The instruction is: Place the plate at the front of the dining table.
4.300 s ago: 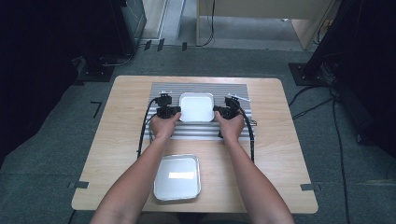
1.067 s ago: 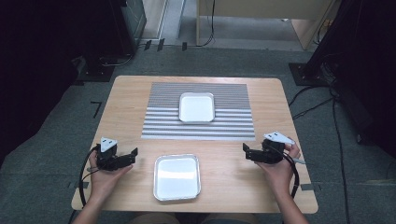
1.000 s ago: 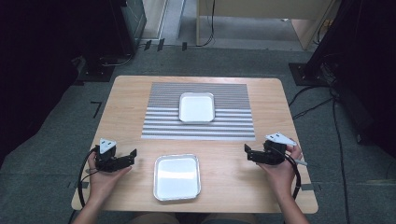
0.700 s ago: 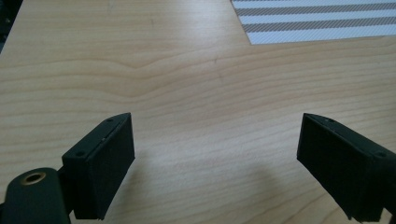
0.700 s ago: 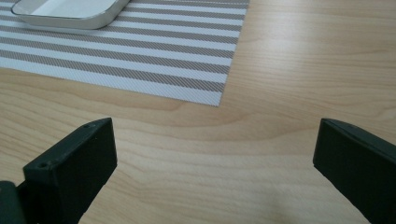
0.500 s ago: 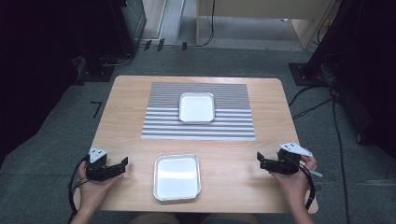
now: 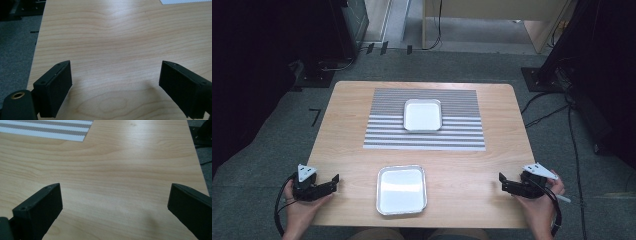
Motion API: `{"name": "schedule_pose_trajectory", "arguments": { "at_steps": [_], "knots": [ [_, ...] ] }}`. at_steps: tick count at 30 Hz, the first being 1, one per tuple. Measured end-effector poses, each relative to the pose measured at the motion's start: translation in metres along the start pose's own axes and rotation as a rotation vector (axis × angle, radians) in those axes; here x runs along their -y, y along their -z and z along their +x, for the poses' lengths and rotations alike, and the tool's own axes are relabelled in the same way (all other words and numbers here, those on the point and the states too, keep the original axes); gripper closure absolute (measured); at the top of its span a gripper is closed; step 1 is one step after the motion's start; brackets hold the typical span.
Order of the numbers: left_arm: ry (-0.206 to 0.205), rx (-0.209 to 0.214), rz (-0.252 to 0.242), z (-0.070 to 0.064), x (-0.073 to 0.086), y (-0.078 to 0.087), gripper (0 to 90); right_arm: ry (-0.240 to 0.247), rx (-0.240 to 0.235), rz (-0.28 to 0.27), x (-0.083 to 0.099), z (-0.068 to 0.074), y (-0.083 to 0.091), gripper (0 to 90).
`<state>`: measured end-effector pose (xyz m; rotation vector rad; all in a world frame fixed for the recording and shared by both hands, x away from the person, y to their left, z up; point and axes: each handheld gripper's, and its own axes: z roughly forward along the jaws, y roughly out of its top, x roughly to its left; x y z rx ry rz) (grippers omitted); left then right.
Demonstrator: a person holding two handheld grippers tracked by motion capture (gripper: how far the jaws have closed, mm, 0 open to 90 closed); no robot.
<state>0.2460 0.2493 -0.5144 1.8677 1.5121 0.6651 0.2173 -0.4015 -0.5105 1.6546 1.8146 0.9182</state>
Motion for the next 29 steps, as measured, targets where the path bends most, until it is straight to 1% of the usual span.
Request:
{"name": "schedule_pose_trajectory", "arguments": {
  "at_steps": [4,6,9,11,12,14,17,20,29],
  "knots": [
    [-0.033,-0.021,0.014,0.003,0.005,0.003,11.4,0.015,0.02,0.02,0.007,-0.004,0.005,0.0],
    [-0.042,-0.022,0.018,0.005,0.007,0.005,11.3,0.024,0.033,0.03,0.011,-0.006,0.007,0.0],
    [-0.044,-0.021,0.018,0.008,0.01,0.008,11.4,0.033,0.046,0.055,0.018,-0.008,0.008,0.0],
    [-0.037,-0.016,0.019,0.012,0.013,0.01,11.3,0.043,0.055,0.076,0.025,-0.01,0.007,0.0],
    [-0.033,-0.012,0.019,0.014,0.013,0.011,11.3,0.032,0.049,0.083,0.026,-0.011,0.008,0.0],
    [-0.021,-0.004,0.016,0.016,0.015,0.011,11.4,0.031,0.062,0.079,0.027,-0.014,0.009,0.0],
    [-0.019,0.004,0.021,0.017,0.015,0.011,11.4,0.02,0.041,0.09,0.026,-0.017,0.008,0.0],
    [-0.018,0.004,0.021,0.017,0.015,0.011,11.4,0.033,0.023,0.092,0.025,-0.019,0.007,0.0],
    [-0.008,-0.004,0.022,0.016,0.014,0.01,11.3,0.034,0.024,0.091,0.025,-0.019,0.007,0.0]
  ]
}}
